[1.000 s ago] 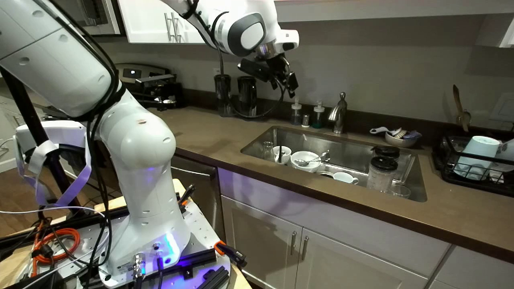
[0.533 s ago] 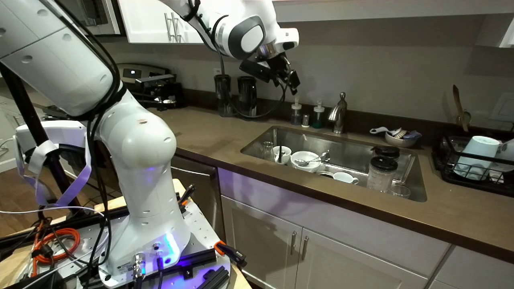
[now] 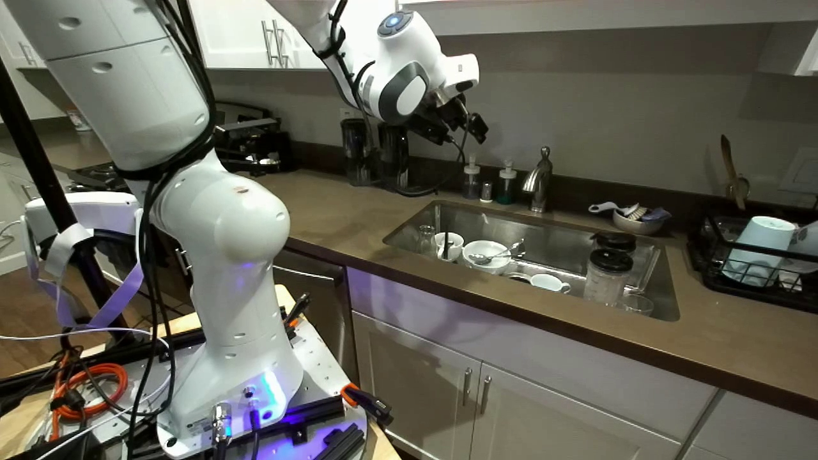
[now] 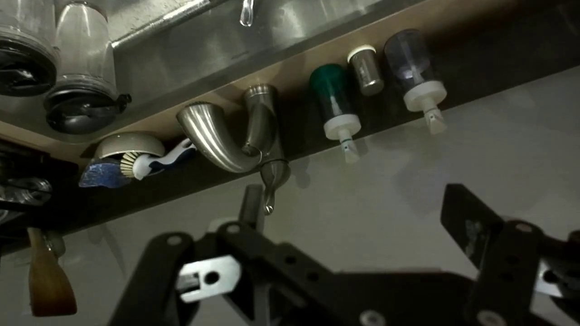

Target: Push the faucet handle up

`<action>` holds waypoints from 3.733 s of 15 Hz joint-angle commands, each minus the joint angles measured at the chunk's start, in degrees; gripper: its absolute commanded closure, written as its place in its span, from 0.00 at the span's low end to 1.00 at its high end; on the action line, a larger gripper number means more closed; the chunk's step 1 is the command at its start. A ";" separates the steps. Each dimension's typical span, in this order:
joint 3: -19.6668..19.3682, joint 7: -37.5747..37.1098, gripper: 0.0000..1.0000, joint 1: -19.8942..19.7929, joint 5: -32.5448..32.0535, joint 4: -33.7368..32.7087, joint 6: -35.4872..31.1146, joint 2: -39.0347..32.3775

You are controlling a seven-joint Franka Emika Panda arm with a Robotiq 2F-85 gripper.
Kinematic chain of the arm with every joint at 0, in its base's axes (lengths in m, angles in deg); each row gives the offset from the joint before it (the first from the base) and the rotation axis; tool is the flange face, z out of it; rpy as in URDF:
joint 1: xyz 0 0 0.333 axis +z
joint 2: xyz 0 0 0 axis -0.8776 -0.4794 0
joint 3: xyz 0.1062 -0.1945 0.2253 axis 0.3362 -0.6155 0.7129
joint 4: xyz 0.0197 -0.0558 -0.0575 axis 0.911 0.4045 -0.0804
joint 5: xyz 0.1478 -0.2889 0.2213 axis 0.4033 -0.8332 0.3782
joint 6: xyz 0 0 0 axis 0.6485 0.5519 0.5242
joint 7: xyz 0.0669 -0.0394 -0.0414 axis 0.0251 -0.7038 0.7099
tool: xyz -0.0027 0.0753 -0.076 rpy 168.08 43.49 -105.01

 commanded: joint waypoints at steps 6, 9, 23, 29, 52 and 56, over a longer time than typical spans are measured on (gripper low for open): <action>-11.26 2.30 0.00 9.54 1.30 -18.48 1.49 -15.54; -4.29 -0.94 0.00 -0.16 -2.81 -24.45 3.52 -19.78; 11.27 7.67 0.20 -15.44 1.01 -35.43 3.21 -32.56; 17.07 10.41 0.58 -21.21 0.24 -36.72 3.50 -34.19; 23.08 18.38 1.00 -27.14 -5.62 -57.62 10.54 -50.07; 21.54 17.63 1.00 -25.87 -7.10 -59.76 11.21 -51.38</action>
